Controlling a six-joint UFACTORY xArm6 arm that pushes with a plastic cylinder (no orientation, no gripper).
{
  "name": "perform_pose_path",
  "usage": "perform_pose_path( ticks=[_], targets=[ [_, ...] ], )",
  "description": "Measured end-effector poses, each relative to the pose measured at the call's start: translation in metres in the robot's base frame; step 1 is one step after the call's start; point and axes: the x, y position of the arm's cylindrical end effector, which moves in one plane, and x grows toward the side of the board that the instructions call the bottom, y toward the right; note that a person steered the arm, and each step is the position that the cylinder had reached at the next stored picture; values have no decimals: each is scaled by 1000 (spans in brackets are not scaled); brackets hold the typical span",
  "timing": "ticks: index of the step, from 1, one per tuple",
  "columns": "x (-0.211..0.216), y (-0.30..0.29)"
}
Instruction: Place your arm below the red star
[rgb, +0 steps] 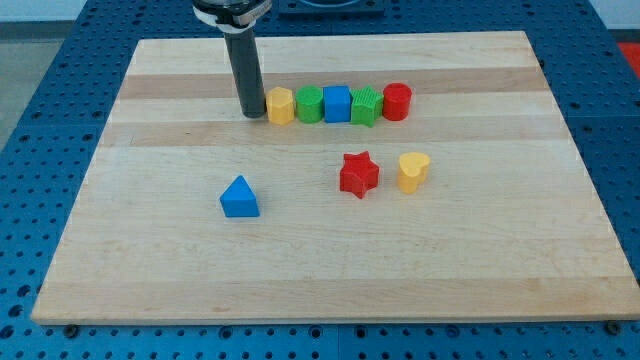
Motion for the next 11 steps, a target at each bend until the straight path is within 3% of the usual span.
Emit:
perform_pose_path(
  ticks=[3, 5, 7, 11],
  targets=[
    [0, 5],
    [1, -25],
    [70, -24],
    [109, 38]
  ],
)
